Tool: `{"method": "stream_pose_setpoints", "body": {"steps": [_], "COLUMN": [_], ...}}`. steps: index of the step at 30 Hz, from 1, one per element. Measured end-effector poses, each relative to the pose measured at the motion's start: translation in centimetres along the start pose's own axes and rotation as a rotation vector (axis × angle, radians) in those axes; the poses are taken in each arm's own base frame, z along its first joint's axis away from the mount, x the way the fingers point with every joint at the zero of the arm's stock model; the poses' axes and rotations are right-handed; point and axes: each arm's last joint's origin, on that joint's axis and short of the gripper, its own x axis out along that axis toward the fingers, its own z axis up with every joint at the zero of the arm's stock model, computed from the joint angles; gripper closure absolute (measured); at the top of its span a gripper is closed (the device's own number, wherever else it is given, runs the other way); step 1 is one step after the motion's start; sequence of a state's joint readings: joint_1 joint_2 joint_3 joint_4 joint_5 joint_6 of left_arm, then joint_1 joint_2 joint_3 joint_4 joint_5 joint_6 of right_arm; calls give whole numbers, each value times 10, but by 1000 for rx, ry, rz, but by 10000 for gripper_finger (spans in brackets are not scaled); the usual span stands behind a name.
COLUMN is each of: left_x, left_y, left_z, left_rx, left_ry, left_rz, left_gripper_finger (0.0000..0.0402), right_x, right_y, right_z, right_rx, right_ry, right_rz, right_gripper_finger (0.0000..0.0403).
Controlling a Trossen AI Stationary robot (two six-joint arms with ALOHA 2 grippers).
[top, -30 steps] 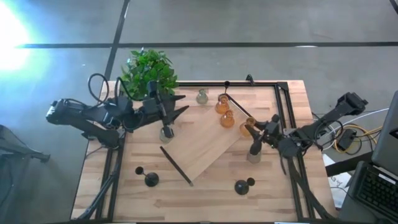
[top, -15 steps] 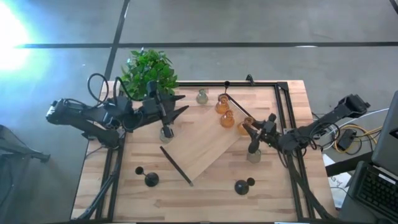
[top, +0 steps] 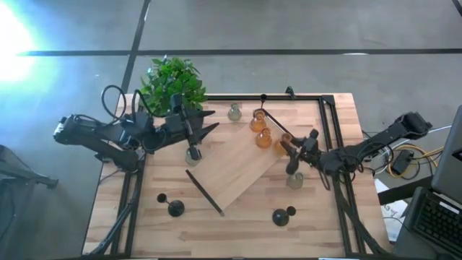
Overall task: Pick & Place candle stick holders
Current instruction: Put the yellow glass candle holder on the shelf
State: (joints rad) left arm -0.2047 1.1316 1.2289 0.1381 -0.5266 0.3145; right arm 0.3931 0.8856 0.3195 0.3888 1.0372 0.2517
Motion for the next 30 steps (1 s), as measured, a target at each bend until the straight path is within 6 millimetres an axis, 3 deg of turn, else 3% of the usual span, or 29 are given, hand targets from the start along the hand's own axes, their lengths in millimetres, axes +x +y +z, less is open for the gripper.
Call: {"method": "stream_pose_setpoints", "body": {"steps": [30], "left_x": [0], "left_y": [0], "left_z": [0], "left_rx": [0], "left_ry": [0], "left_rz": [0], "left_gripper_finger": [239], "right_x": [11], "right_y": [-8], "right_z": [-6], "right_rx": [-8], "right_ry": [42], "right_rz": [-19], "right_gripper_finger": [296]}}
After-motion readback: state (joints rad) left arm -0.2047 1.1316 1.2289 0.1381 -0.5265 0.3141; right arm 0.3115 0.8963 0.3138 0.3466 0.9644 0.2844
